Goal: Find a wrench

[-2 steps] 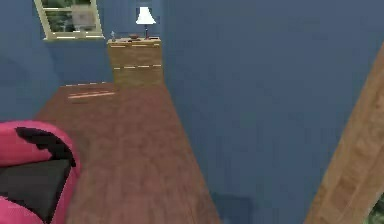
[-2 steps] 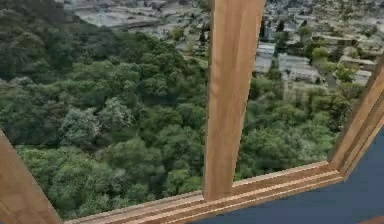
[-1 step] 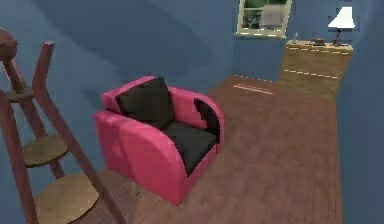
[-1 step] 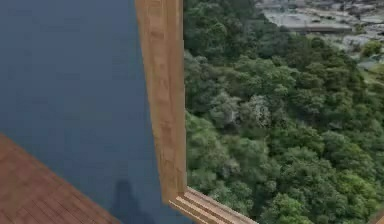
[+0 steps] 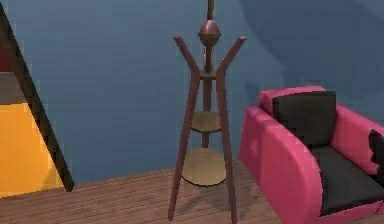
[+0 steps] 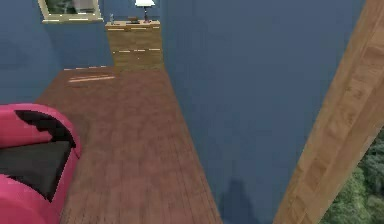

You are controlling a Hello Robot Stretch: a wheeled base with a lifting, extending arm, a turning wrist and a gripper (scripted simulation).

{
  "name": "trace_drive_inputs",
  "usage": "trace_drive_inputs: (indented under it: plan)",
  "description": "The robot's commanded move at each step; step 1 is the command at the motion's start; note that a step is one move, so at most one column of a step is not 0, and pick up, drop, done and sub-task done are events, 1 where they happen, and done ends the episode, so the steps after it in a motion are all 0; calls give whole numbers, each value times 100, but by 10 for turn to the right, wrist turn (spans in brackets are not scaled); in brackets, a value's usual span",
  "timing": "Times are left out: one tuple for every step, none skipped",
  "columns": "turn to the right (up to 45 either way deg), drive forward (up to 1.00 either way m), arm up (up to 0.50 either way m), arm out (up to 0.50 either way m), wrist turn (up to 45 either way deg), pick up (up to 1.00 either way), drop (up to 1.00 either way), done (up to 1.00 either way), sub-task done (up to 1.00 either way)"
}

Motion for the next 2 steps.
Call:
trace_drive_inputs:
  plan:
    - [-90,0,0,0,0,0,0,0,0]
    - [0,15,0,0,0,0,0,0,0]
